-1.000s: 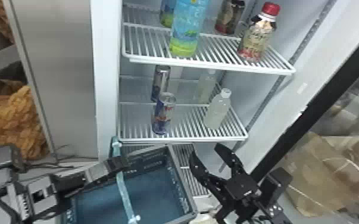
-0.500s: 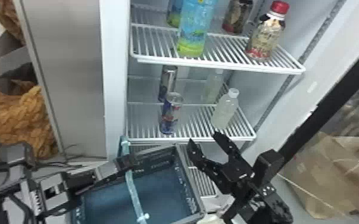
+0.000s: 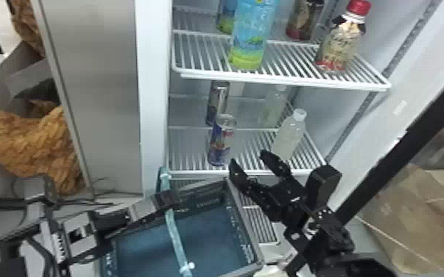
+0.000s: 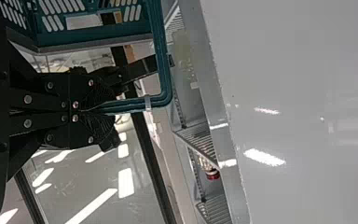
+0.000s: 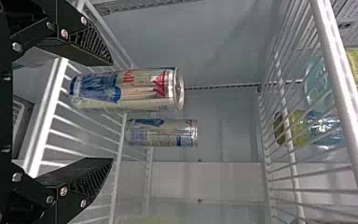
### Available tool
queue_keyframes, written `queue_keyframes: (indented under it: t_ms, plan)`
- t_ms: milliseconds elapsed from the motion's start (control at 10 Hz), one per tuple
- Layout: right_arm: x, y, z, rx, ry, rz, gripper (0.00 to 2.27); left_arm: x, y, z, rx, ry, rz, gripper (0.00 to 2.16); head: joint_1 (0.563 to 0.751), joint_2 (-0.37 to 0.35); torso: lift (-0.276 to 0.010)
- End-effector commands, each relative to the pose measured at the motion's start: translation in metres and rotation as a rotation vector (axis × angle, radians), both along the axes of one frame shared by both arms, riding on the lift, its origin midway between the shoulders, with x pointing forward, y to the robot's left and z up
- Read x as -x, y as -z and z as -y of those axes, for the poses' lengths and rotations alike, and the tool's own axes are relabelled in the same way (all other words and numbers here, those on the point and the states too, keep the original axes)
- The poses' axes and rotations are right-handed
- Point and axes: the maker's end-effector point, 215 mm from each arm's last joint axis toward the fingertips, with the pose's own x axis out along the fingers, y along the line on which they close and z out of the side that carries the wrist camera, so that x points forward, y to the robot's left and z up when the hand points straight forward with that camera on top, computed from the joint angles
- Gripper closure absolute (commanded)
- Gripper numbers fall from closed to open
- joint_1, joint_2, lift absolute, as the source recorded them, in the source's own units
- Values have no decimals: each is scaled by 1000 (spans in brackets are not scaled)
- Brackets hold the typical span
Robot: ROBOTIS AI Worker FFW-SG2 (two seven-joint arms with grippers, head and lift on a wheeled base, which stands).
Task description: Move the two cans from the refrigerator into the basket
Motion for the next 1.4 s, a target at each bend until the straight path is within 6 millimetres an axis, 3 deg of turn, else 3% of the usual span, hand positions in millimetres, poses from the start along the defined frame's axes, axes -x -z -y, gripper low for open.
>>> queue_keyframes:
  t_ms: [0,600,1300]
  plan:
    - [-11,2,-8,-6,-11,-3,340,0,1,-1,-2,-1,-2,1210,695,-230,-219]
    - [-50,7,-52,-23,-70,-14,340,0,1,-1,0,-1,-2,1210,695,-171,-219]
    - [-67,15,-52,-4,-57,-28,343,1,2,-1,-7,1,-3,1210,695,-149,-219]
